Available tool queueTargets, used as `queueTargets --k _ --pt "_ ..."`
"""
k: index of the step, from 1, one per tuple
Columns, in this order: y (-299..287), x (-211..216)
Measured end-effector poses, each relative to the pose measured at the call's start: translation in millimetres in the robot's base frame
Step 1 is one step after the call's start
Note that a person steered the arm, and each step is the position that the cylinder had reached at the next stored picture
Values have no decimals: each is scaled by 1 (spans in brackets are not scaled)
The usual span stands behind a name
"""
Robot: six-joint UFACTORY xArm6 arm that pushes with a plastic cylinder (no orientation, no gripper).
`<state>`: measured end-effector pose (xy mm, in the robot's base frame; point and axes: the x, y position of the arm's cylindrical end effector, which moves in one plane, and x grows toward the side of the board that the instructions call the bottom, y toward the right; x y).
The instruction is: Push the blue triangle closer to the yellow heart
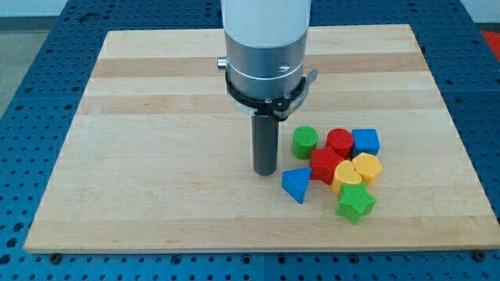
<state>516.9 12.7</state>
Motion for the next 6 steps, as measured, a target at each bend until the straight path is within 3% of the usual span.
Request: queueTargets --k 1,4,6 --pt "35 8" --pt "-14 20" --pt "-16 54"
